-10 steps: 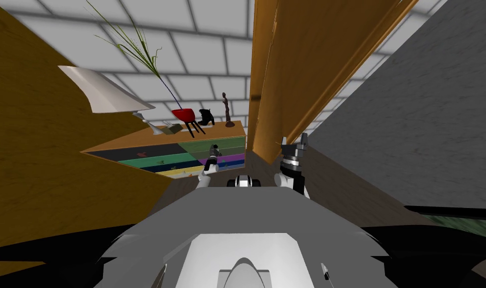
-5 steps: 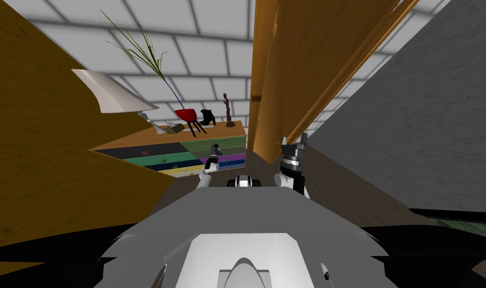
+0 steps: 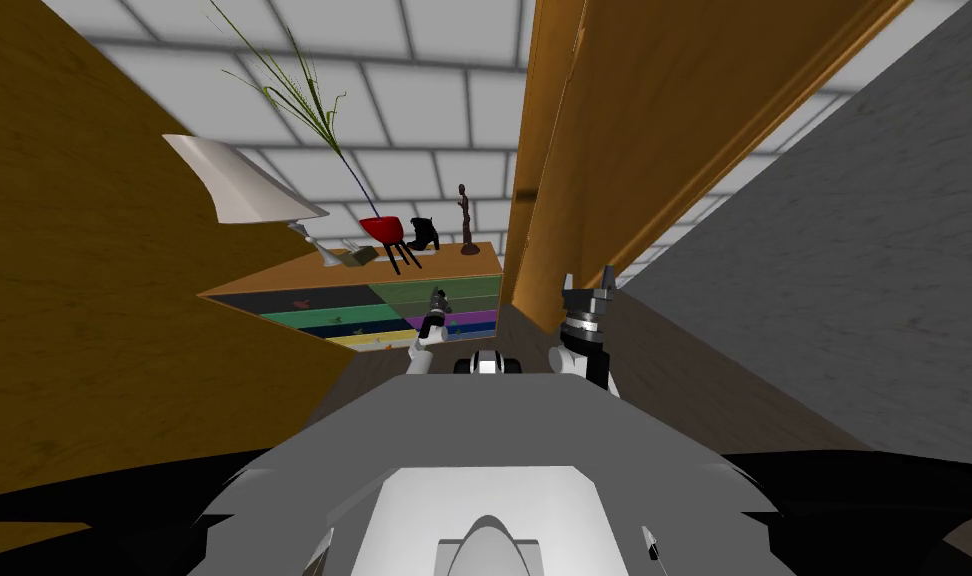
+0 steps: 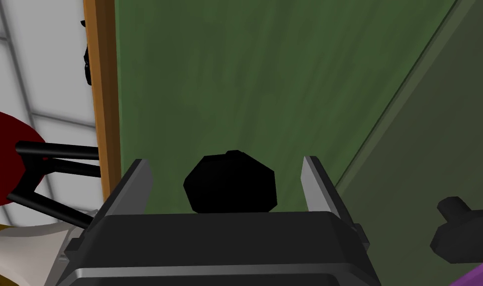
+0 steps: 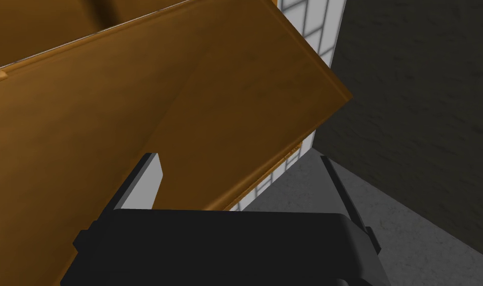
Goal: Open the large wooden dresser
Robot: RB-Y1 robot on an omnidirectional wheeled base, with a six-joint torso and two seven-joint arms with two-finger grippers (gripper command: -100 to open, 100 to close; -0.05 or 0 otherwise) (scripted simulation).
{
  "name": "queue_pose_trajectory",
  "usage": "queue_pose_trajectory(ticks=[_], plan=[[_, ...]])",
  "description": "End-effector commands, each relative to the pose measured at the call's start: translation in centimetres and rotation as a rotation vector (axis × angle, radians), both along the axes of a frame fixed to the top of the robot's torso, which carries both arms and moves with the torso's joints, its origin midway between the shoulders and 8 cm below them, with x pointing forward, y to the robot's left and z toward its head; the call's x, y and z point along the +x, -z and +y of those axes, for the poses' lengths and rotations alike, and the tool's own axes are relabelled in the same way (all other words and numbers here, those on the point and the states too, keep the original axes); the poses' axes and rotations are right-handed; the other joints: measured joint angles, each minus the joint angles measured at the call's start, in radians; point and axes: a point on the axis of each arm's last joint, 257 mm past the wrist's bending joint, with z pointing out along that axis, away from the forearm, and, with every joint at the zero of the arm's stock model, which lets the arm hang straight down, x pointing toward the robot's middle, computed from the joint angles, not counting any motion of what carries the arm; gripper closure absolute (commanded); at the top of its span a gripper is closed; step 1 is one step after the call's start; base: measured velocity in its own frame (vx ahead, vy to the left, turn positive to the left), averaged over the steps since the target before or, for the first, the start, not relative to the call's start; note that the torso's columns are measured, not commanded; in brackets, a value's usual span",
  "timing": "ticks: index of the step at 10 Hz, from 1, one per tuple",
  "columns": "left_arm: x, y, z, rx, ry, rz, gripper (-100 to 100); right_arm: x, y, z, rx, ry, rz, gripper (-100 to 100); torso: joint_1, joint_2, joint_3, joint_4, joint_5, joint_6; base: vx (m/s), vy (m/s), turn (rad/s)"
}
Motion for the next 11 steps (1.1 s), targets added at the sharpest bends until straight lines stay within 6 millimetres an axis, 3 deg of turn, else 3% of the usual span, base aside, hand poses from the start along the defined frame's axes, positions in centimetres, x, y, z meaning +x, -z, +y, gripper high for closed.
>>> queue_pose_trajectory(ticks=[1,2,7,8,11], plan=[[-0.2,-0.2,-0.8,-0.001,0.005,-0.001,-100,0.0,0.0,0.0,0.000,0.000,0.000,0,0.000,0.000,0.000,0.000,0.000,0.000,0.032,0.032,0.004],[0.0,0.1,0.9,0.000,-0.006,0.001,100,0.0,0.0,0.0,0.000,0.000,0.000,0,-0.002,0.001,0.001,0.000,0.000,0.000,-0.037,-0.053,-0.126],[0.1,0.4,6.4,0.000,-0.045,-0.001,100,0.0,0.0,0.0,0.000,0.000,0.000,0,-0.002,-0.003,-0.002,0.000,0.000,0.004,-0.083,-0.080,-0.072],[-0.1,0.5,5.6,0.003,-0.042,0.003,100,0.0,0.0,0.0,0.000,0.000,0.000,0,-0.003,-0.003,-0.002,-0.001,0.000,0.003,-0.037,-0.032,0.007],[0.3,-0.1,5.8,-0.002,-0.035,0.007,100,0.0,0.0,0.0,0.000,0.000,0.000,0,0.000,0.005,0.003,0.001,0.000,0.000,-0.154,-0.022,0.023]])
